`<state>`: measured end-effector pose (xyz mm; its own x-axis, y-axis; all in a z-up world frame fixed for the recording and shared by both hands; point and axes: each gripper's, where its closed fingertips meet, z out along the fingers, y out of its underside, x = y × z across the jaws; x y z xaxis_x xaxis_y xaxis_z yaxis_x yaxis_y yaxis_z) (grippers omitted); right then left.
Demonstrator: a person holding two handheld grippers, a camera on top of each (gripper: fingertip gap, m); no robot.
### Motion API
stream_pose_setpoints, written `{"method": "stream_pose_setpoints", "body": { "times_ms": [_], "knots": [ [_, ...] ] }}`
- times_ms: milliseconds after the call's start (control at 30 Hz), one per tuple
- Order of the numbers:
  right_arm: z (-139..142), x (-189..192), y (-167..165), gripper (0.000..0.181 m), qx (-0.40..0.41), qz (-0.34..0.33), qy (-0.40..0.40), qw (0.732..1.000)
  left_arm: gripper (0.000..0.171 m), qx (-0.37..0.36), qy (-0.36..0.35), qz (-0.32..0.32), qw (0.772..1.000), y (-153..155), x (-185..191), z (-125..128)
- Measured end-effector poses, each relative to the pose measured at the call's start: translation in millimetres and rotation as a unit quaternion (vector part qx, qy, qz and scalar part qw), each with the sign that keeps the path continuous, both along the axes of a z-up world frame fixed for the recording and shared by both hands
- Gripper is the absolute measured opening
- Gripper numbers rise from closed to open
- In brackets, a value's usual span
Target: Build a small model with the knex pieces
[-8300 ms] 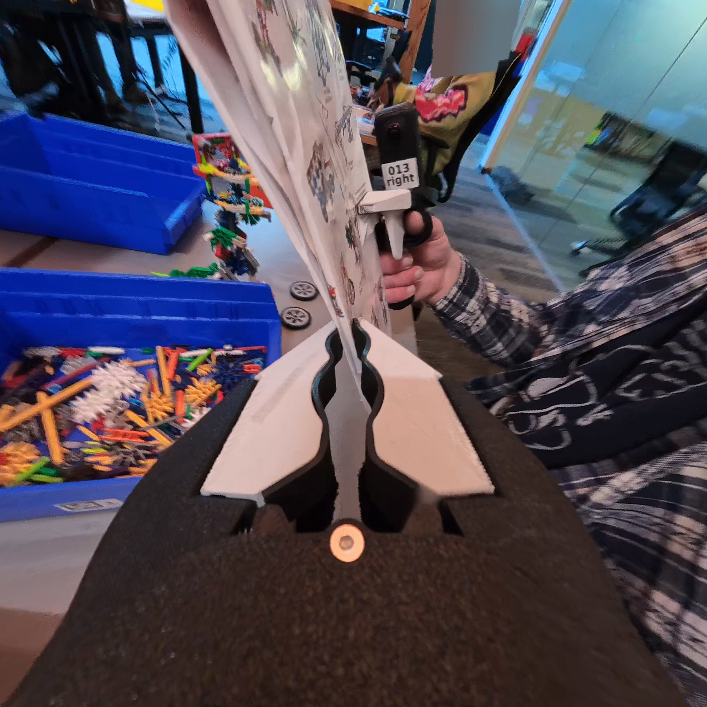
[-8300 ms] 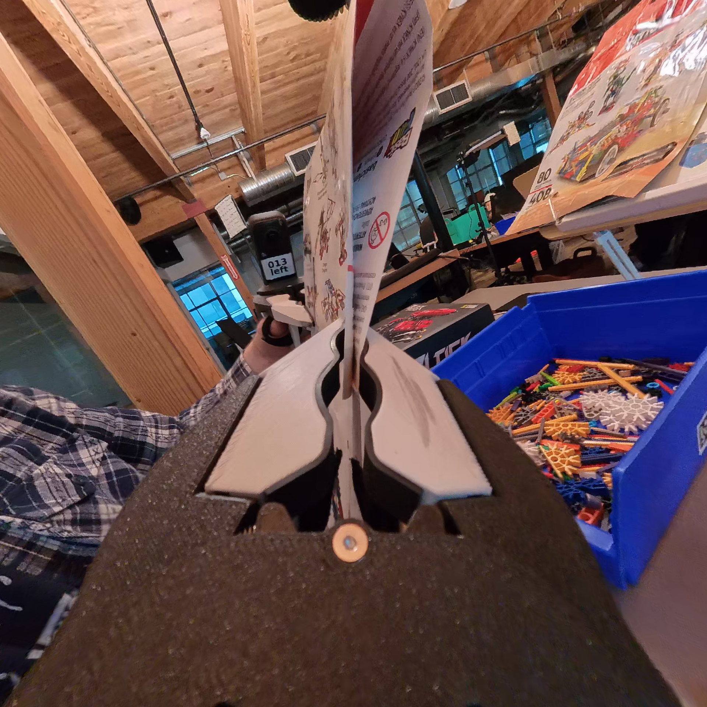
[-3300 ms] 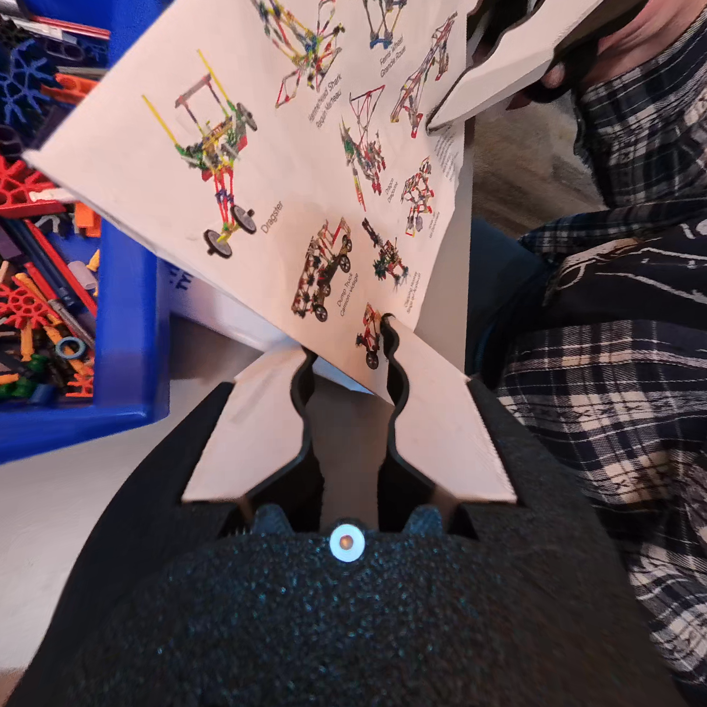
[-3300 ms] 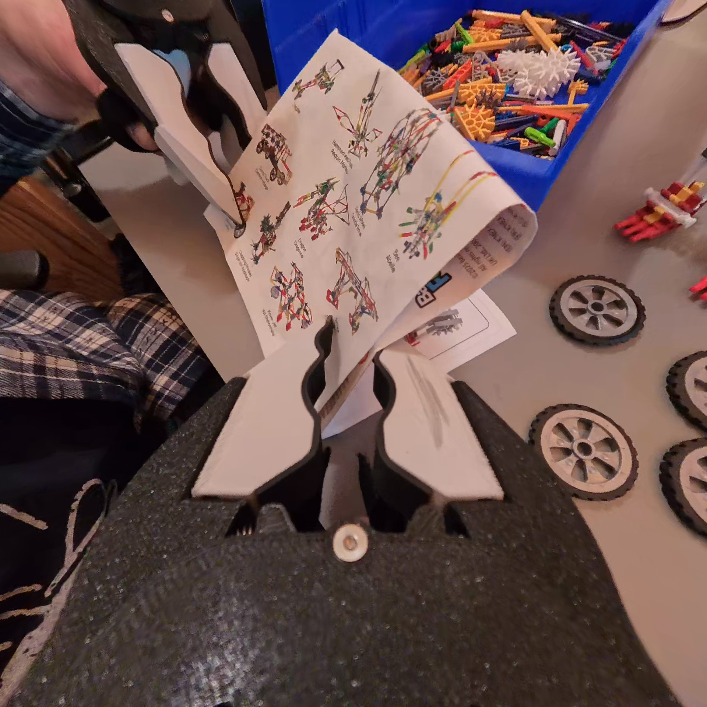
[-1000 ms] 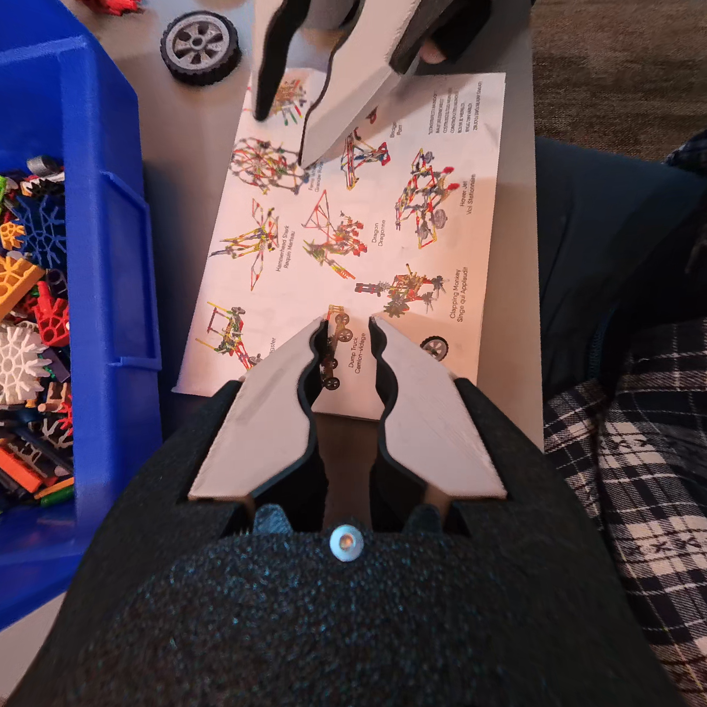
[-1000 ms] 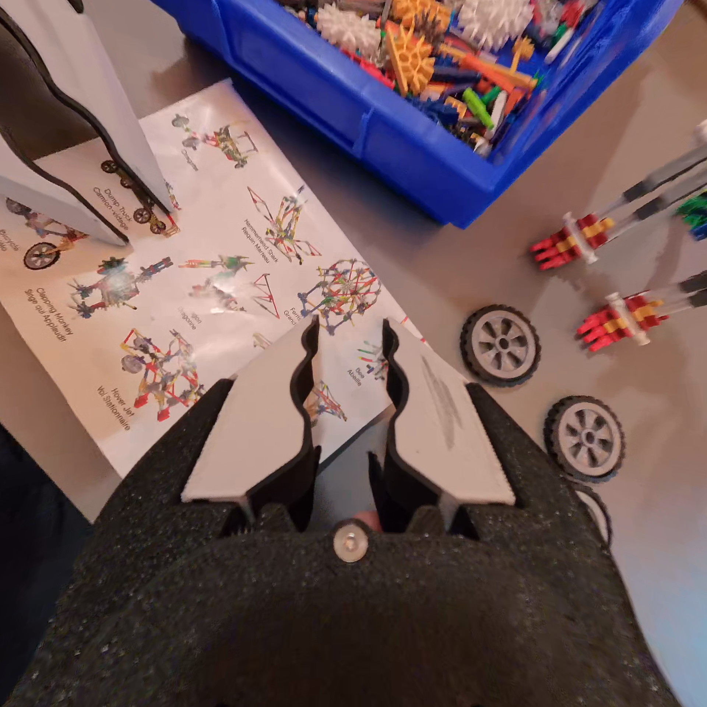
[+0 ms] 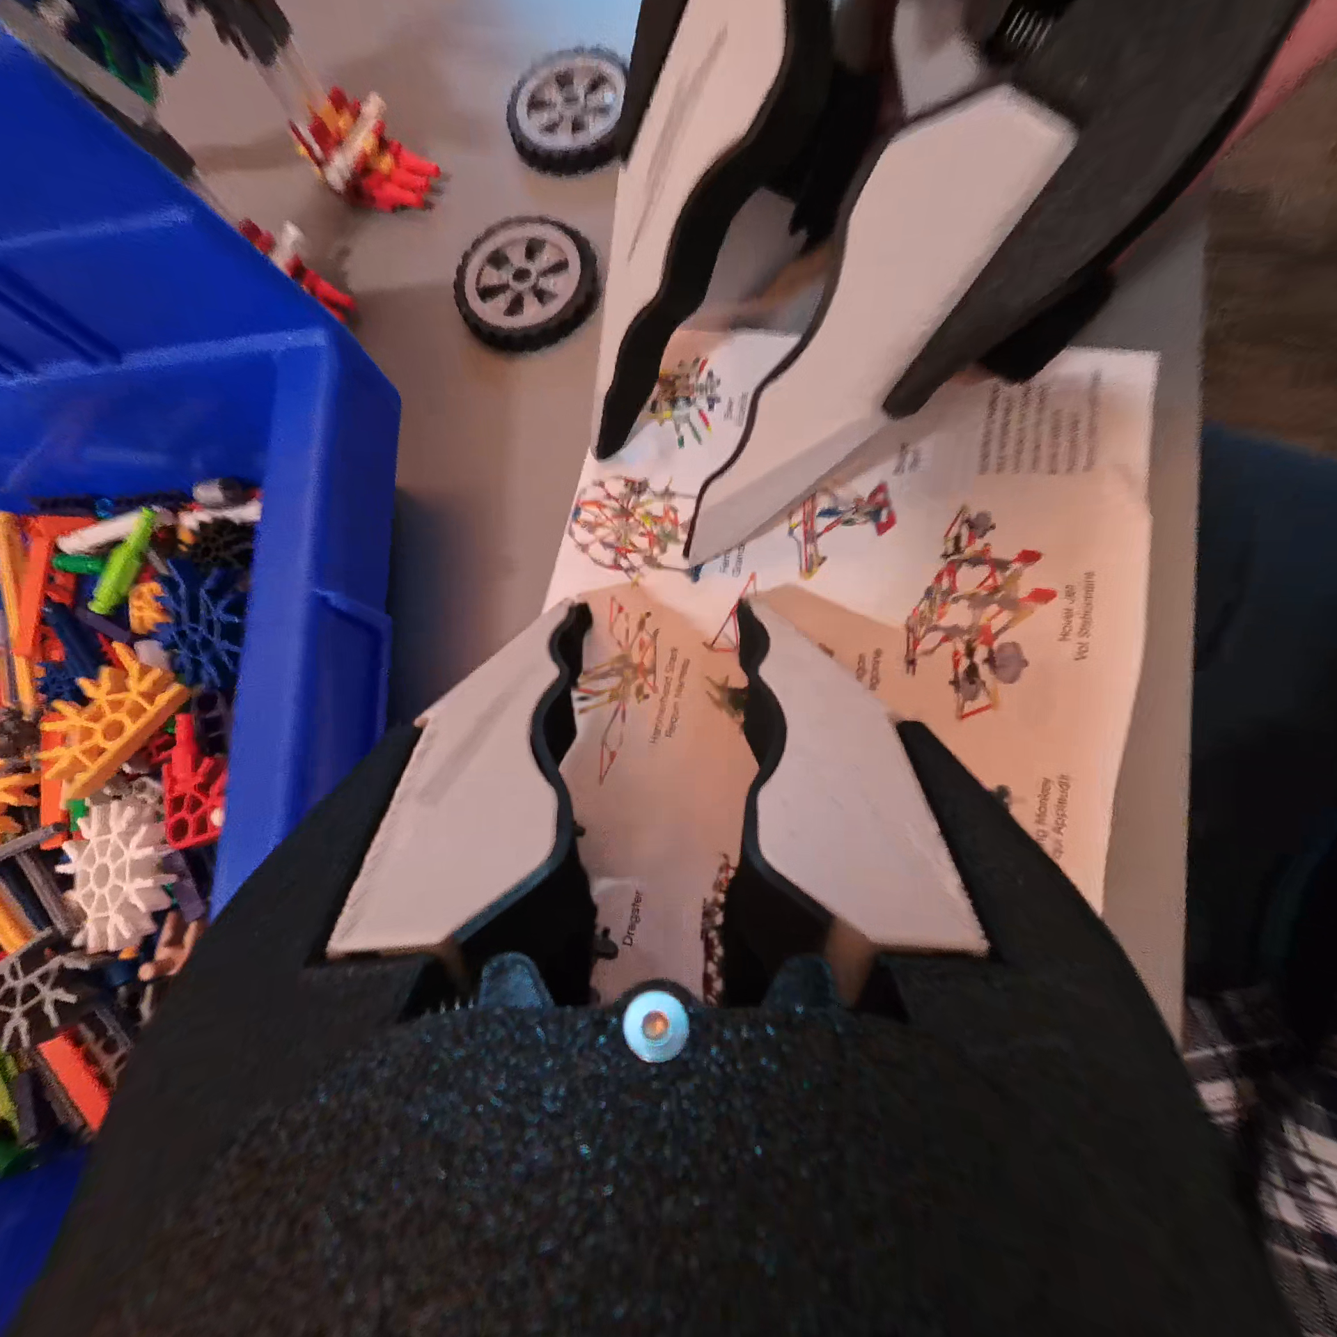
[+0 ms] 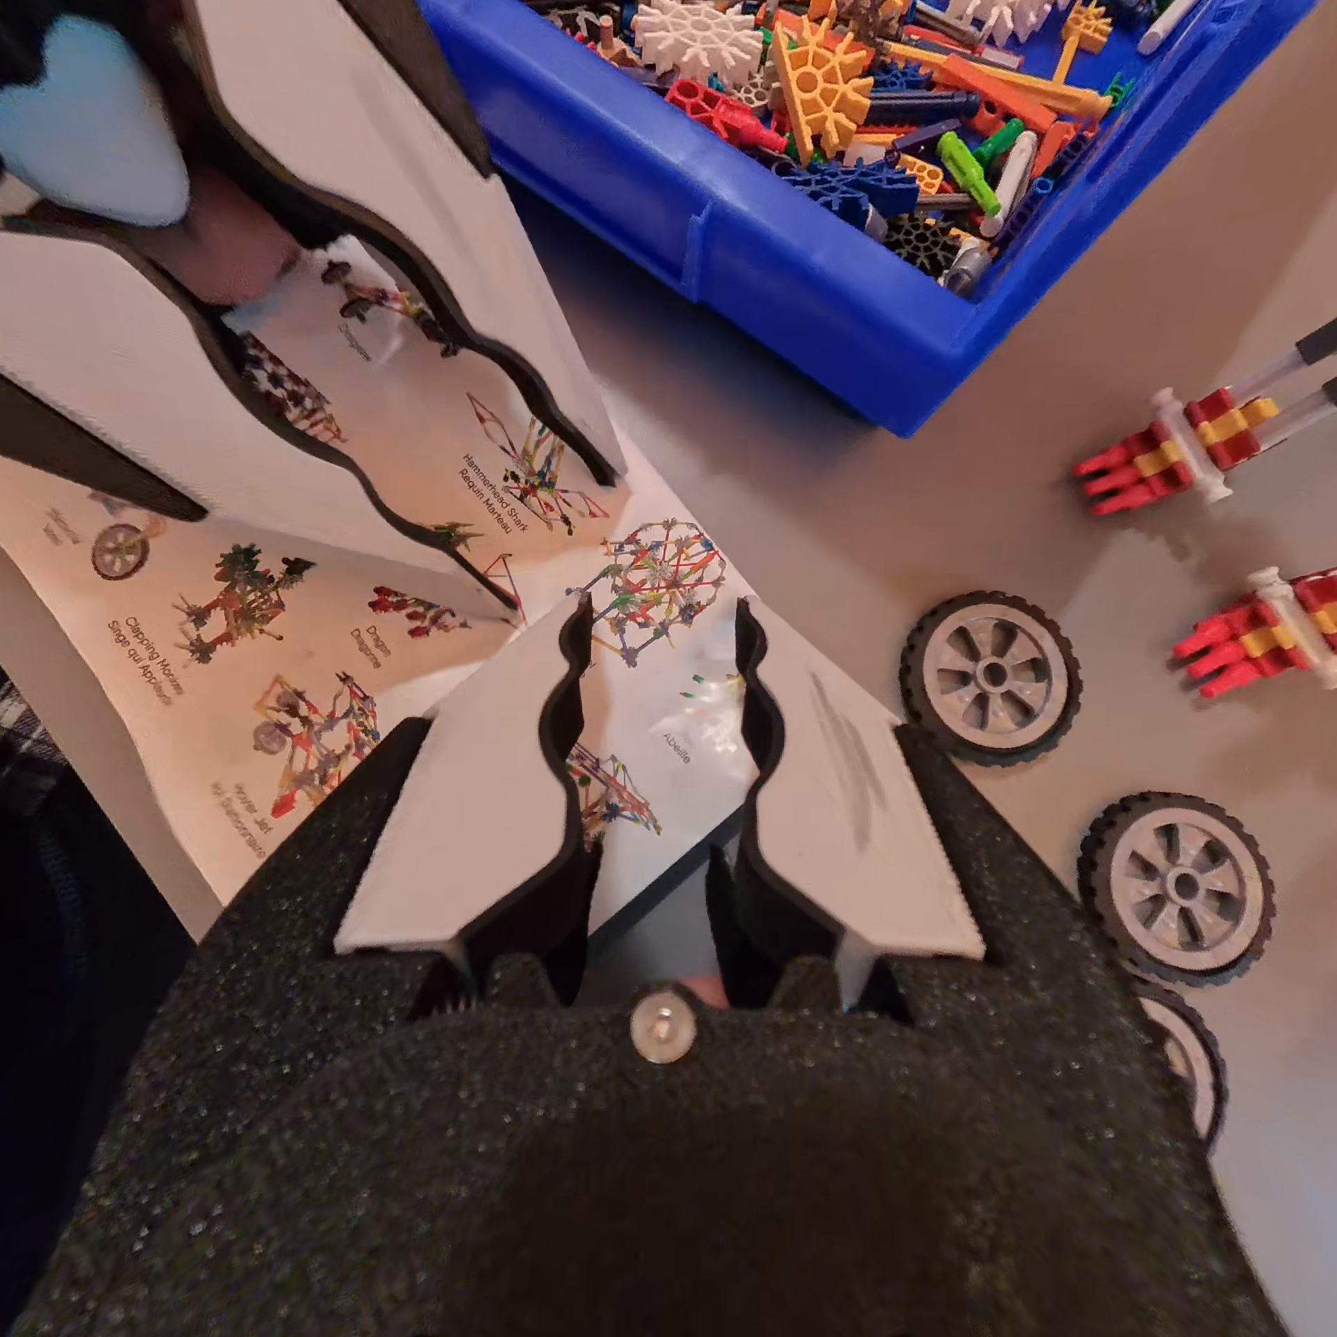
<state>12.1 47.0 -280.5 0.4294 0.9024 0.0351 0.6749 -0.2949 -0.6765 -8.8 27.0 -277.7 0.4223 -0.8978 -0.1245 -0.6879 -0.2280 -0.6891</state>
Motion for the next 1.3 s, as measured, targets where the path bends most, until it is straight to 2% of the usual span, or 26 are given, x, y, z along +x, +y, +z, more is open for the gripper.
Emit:
{"method": "stream_pose_setpoints", "body": {
  "times_ms": [300, 400, 500, 567, 700, 1000, 1067, 1167, 1300],
  "knots": [
    [9, 3, -2, 0.039, 0.001, -0.01, 0.027, 1.0, 0.039, -0.051, -0.026, 0.014, 0.998, -2, 1, -2],
    [2, 12, 1, 0.027, 0.009, -0.025, 0.01, 1.0, 0.039, -0.054, -0.023, 0.016, 0.998, -2, 1, -2],
    [4, 14, 1, 0.026, -0.006, -0.024, 0.01, 1.0, 0.039, -0.055, -0.024, 0.015, 0.998, -2, 1, -2],
    [12, 19, 8, 0.022, 0.02, -0.038, 0.004, 0.999, 0.039, -0.054, -0.024, 0.015, 0.998, -2, 1, -2],
    [1, 26, 10, 0.016, 0.027, -0.048, -0.025, 0.998, 0.039, -0.054, -0.024, 0.014, 0.998, -2, 1, -2],
    [1, 26, 10, 0.016, 0.025, -0.048, -0.026, 0.998, 0.046, -0.052, -0.002, -0.007, 0.999, -16, -5, 2],
    [5, 25, 5, 0.023, 0.019, -0.042, -0.013, 0.999, 0.046, -0.046, -0.001, -0.004, 0.999, -16, -8, -1],
    [15, 21, -11, 0.024, 0.015, -0.015, 0.002, 1.0, 0.045, -0.06, -0.012, -0.003, 0.998, -16, -8, -2],
    [1, 28, -27, 0.021, 0.01, 0.004, -0.043, 0.999, 0.045, -0.061, -0.004, -0.012, 0.998, -16, -8, -2]
  ]
}}
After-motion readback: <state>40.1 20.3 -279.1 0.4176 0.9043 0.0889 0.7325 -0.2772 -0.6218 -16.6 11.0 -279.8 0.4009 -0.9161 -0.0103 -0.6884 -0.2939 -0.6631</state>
